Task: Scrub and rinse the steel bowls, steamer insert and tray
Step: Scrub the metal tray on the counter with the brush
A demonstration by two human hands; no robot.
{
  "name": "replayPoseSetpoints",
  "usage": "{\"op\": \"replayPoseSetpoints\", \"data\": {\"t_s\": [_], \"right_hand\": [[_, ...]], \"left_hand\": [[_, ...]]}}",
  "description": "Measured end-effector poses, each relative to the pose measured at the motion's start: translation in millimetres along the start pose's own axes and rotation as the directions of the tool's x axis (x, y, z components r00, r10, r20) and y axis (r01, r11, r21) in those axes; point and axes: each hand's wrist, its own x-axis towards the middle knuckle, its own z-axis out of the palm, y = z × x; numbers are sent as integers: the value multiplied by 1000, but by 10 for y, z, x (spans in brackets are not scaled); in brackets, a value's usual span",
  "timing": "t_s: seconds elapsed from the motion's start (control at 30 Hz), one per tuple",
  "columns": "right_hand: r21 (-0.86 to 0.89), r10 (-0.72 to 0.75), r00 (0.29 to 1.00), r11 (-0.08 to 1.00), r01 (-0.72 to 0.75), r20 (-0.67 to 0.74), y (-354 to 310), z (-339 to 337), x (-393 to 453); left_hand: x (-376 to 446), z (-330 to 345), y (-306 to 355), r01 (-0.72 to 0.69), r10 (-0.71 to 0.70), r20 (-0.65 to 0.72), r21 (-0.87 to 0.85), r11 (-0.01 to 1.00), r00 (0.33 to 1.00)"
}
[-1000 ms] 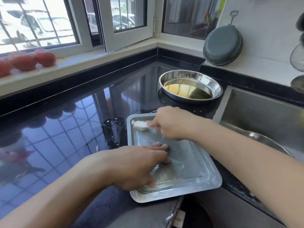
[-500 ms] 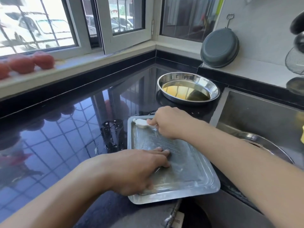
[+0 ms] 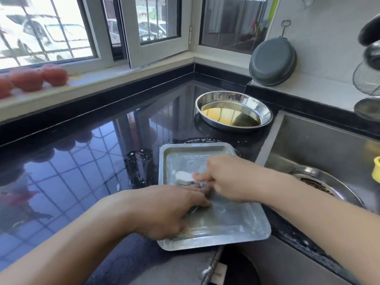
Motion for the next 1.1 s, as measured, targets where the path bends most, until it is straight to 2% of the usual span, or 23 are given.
{"op": "replayPoseSetpoints", "data": {"t_s": [0.03, 0.17, 0.27, 0.4, 0.47, 0.6, 0.8, 0.9, 1.0, 1.1], "right_hand": [[1, 9, 1000, 1000, -9, -1, -11, 31, -12], [-141, 245, 967, 957, -254, -75, 337, -34, -27], [-35, 340, 931, 937, -347, -133, 478, -48, -125], [61, 501, 844, 864, -499, -192, 521, -37, -24], [105, 488, 855, 873, -476, -178, 429, -21, 143], [94, 329, 930, 943, -318, -163, 33, -88, 318], [62, 529, 835, 848, -526, -150, 399, -176, 82], [153, 502, 845, 864, -480, -186, 162, -172, 189], [145, 372, 909, 926, -349, -190, -58, -125, 404], [134, 467, 870, 883, -449, -162, 82, -221, 359]], "left_hand": [[0, -1, 7, 0, 0, -3, 2, 1000, 1000], [-6, 6, 21, 17, -16, 9, -34, 999, 1000], [-20, -2, 0, 44, -44, 10, -28, 999, 999], [-25, -35, -8, 51, -50, 32, -28, 998, 998], [-25, -43, -7, 52, -51, 33, -38, 998, 998], [-18, -32, -4, 45, -43, 23, -54, 998, 999], [-12, -30, -38, 38, -37, 13, -50, 998, 999], [0, -37, -39, 33, -33, 15, -53, 998, 999], [-8, -23, -41, 27, -26, 9, -52, 998, 1000], [-10, -17, -53, 23, -23, 4, -56, 998, 1000]]}}
